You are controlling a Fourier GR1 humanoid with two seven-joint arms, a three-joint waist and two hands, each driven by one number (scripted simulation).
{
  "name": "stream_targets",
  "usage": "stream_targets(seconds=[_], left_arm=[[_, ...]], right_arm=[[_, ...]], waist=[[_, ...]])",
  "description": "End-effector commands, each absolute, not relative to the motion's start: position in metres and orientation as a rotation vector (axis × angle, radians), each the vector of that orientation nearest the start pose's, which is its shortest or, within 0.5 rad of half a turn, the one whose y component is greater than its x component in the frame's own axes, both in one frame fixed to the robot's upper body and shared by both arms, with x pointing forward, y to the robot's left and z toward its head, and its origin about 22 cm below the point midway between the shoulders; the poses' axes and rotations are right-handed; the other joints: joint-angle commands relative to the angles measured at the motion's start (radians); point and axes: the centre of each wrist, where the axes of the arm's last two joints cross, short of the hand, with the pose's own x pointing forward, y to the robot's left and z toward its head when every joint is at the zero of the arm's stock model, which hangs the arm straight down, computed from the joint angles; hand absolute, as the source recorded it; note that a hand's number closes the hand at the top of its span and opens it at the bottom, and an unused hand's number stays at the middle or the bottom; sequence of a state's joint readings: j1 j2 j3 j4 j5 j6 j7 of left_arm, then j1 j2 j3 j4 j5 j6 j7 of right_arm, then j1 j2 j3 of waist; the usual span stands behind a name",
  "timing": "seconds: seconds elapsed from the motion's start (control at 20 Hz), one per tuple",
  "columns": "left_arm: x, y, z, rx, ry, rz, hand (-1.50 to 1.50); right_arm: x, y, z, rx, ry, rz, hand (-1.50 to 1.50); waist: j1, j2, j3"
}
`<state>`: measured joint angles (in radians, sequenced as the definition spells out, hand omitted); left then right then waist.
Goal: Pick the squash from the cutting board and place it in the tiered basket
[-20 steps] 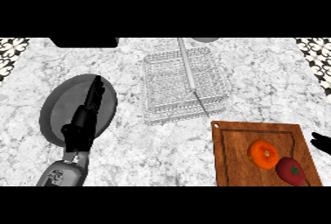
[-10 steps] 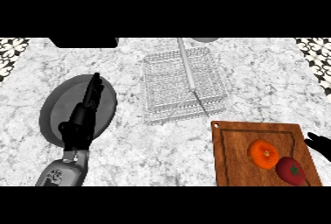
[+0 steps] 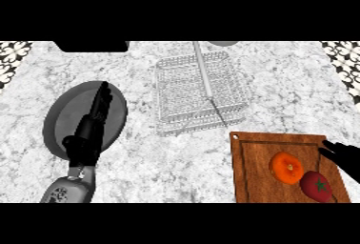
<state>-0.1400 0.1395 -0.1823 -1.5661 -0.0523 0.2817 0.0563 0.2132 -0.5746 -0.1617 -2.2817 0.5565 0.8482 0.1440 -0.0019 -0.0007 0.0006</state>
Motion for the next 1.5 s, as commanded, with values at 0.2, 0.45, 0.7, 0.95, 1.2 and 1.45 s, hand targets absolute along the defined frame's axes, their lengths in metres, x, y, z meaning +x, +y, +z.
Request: stream_targets(seconds=[0.2, 0.45, 0.7, 0.95, 1.2, 1.45], left_arm=[[0.271, 0.212, 0.037, 0.204, -1.659, -0.105, 0.00], [0.273, 0.210, 0.026, 0.207, -1.660, -0.117, 0.00], [0.267, 0.231, 0.034, 0.173, -1.669, -0.104, 0.00], [0.268, 0.194, 0.034, 0.198, -1.660, -0.092, 0.00], [0.283, 0.206, 0.028, 0.202, -1.676, -0.103, 0.00], [0.274, 0.205, 0.033, 0.192, -1.671, -0.103, 0.00]], right_arm=[[0.157, -0.306, 0.155, -0.749, -1.147, 1.406, -1.50], [0.181, -0.323, 0.130, -0.766, -1.112, 1.355, -1.50], [0.185, -0.339, 0.119, -0.707, -1.098, 1.330, -1.50], [0.172, -0.337, 0.102, -0.685, -1.115, 1.350, -1.50], [0.186, -0.334, 0.098, -0.645, -1.143, 1.345, -1.50], [0.200, -0.320, 0.103, -0.635, -1.139, 1.361, -1.50]], waist=[[-0.002, 0.000, 0.000], [0.000, 0.001, 0.000], [0.001, 0.001, 0.000], [-0.003, 0.000, 0.000], [-0.002, 0.001, -0.001], [0.001, 0.000, -0.001]])
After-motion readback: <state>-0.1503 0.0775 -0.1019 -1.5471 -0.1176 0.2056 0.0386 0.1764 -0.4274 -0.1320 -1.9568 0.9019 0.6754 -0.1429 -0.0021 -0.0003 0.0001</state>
